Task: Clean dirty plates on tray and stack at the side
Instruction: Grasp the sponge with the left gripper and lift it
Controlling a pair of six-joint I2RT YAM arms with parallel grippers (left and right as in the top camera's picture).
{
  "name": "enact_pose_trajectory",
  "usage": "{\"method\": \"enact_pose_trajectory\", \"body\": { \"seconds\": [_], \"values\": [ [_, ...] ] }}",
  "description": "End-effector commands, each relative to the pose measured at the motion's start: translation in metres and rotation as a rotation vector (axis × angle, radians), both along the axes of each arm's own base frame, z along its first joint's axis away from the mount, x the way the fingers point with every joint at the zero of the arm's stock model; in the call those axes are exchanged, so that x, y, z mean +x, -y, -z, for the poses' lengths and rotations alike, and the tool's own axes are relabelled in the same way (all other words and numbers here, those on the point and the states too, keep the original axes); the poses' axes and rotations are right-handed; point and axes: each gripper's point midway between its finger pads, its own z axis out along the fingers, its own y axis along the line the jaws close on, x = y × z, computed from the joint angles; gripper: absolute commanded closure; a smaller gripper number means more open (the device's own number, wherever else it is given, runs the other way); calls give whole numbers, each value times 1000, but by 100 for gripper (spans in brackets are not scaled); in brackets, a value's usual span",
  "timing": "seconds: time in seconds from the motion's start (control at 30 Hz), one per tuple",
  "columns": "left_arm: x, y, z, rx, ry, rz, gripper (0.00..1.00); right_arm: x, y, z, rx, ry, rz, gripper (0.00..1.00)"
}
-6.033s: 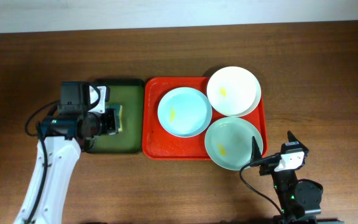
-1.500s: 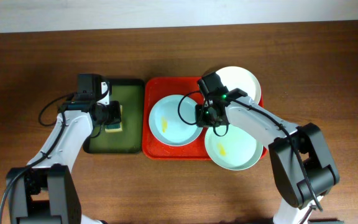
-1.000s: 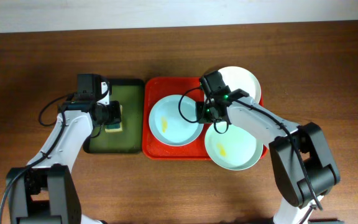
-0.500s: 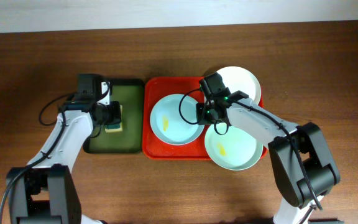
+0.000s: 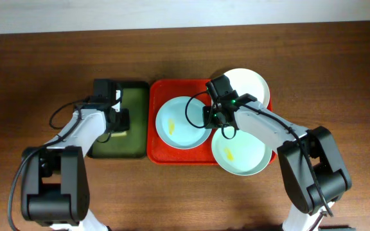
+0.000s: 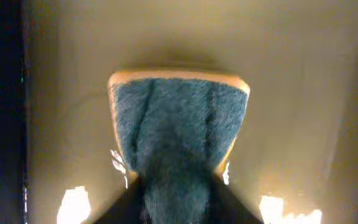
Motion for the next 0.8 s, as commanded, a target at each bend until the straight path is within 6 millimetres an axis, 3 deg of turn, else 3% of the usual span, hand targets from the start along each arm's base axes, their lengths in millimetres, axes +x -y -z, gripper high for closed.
{"method": "enact_pose_trajectory", "body": {
  "seconds": [0.0,0.1,0.13,0.17,0.2,0.33,0.37,0.4,0.43,0.53,0.77],
  "values": [
    [3,-2,1,4,2,-12,75,-7,8,10,-41,-23,9,96],
    [3,-1,1,3,2,-12,84,-7,8,10,-41,-23,9,95],
    [3,-1,1,-1,2,-11,92,-7,8,10,-41,-23,9,77],
    [3,3,2,-23,1,-4,97,-7,8,10,-41,-23,9,66],
    [3,4,1,-25,3,-3,99,-7,8,10,-41,-23,9,64],
    [5,4,1,-25,12,-3,100,-7,8,10,-41,-23,9,64],
    [6,4,1,-24,13,-3,79,-7,8,10,-41,-22,9,64],
    [6,3,0,-21,16,-4,66,-6,8,10,-40,-22,9,64],
    [11,2,-1,-15,36,-6,66,-6,7,10,-39,-19,9,65],
    [17,3,-4,-18,64,-6,77,-4,7,9,-36,-12,9,92],
    [17,3,-4,-17,64,-6,78,-3,6,8,-33,-5,9,96]
  ]
}}
